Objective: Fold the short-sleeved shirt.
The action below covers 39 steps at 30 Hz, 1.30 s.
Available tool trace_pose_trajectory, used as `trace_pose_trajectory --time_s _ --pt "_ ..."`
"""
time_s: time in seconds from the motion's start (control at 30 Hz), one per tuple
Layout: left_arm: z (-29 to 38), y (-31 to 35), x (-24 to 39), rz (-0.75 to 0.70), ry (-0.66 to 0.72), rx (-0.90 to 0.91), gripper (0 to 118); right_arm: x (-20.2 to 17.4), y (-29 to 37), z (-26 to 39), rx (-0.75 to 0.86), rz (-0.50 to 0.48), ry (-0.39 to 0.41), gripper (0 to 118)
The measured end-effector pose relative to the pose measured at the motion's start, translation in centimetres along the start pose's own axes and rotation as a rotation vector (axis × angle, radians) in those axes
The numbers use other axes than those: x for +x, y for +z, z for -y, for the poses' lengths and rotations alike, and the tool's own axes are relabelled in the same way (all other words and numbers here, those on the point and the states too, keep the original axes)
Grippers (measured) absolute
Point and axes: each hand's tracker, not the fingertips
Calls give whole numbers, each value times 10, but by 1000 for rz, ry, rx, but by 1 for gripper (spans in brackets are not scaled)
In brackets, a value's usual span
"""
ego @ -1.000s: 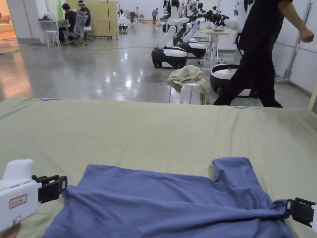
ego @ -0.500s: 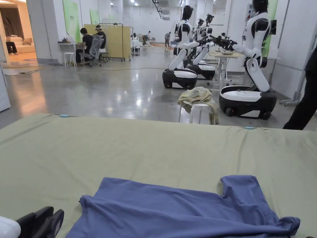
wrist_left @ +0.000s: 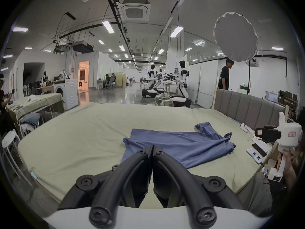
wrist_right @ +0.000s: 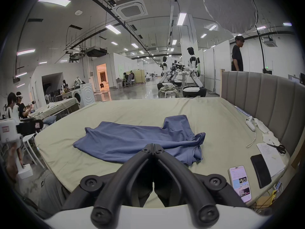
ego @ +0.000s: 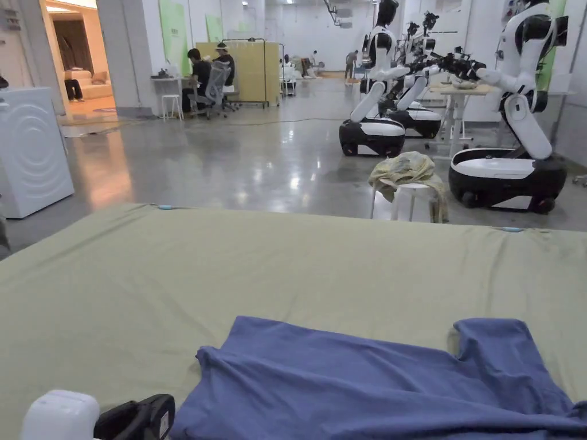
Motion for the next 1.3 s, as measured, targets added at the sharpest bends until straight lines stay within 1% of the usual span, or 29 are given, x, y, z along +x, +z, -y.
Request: trace_pose_trajectory --time_s 0.03,0.07,0.13,0.17,0.27,0.4,0.47,0.5,0.53,0.57,0.6,0.63,0.7,0.73,0.77,0.8,0.83,0.9,0.93,0.97,1.03,1.07,1.1,1.13,1.17,1.2,1.23,1.27,1.3 --pt "-1 -16 -9 23 21 -49 3 2 -1 1 -3 -6 -8 0" --pt "-2 -33 -16 28 40 -98 12 4 0 3 -6 -12 -16 0" --pt "5 -75 -34 44 66 -194 45 8 -3 6 -19 -20 -35 0" --pt "8 -95 -43 39 85 -240 50 10 -4 8 -24 -20 -42 0" --pt "20 -158 -62 5 129 -366 50 18 -4 15 -49 -17 -57 0" --pt "41 -226 -84 -107 111 -533 50 29 -6 23 -93 15 -84 0" --pt "50 -243 -91 -92 134 -584 47 39 -7 28 -110 32 -111 0" --pt "51 -239 -83 -92 122 -555 44 43 -9 30 -115 44 -131 0" --pt "50 -235 -77 -99 80 -528 37 47 -11 32 -122 52 -155 0" --pt "49 -238 -74 -79 67 -547 11 51 -13 33 -127 55 -187 0" --pt "52 -244 -69 -79 69 -565 9 57 -18 35 -131 51 -224 0" --pt "54 -244 -65 -106 42 -578 9 62 -24 34 -137 34 -257 0" --pt "55 -245 -63 -108 28 -578 9 69 -41 29 -147 32 -271 0" --pt "56 -245 -64 -107 28 -579 9 82 -56 30 -168 41 -278 3" --pt "53 -244 -65 -105 32 -579 9 87 -70 28 -200 60 -293 20" --pt "53 -244 -65 -107 25 -576 9 95 -89 26 -236 68 -318 27" --pt "55 -245 -63 -106 20 -577 9 105 -113 25 -281 50 -361 35" --pt "53 -245 -63 -110 16 -578 9 125 -151 33 -307 36 -459 67" --pt "54 -244 -63 -111 14 -577 9 134 -171 36 -331 42 -502 67" --pt "54 -244 -63 -111 15 -577 9 139 -188 40 -357 89 -503 67" --pt "51 -238 -59 -104 28 -577 9 147 -223 55 -491 205 -456 67" --pt "52 -238 -59 -100 34 -577 9 147 -231 62 -525 173 -436 64" --pt "52 -237 -59 -98 39 -577 9 145 -226 63 -499 179 -395 51" --pt "52 -236 -59 -96 43 -575 9 141 -221 61 -475 178 -421 39" --pt "51 -235 -58 -96 44 -571 9 140 -219 58 -475 183 -413 35" --pt "53 -235 -56 -94 44 -570 9 140 -222 59 -482 161 -402 29" --pt "53 -234 -56 -94 43 -566 9 137 -224 58 -497 137 -406 17" --pt "51 -233 -57 -90 47 -566 9 133 -222 56 -498 180 -380 15" --pt "47 -234 -68 -72 74 -563 8 130 -222 53 -496 185 -349 14"
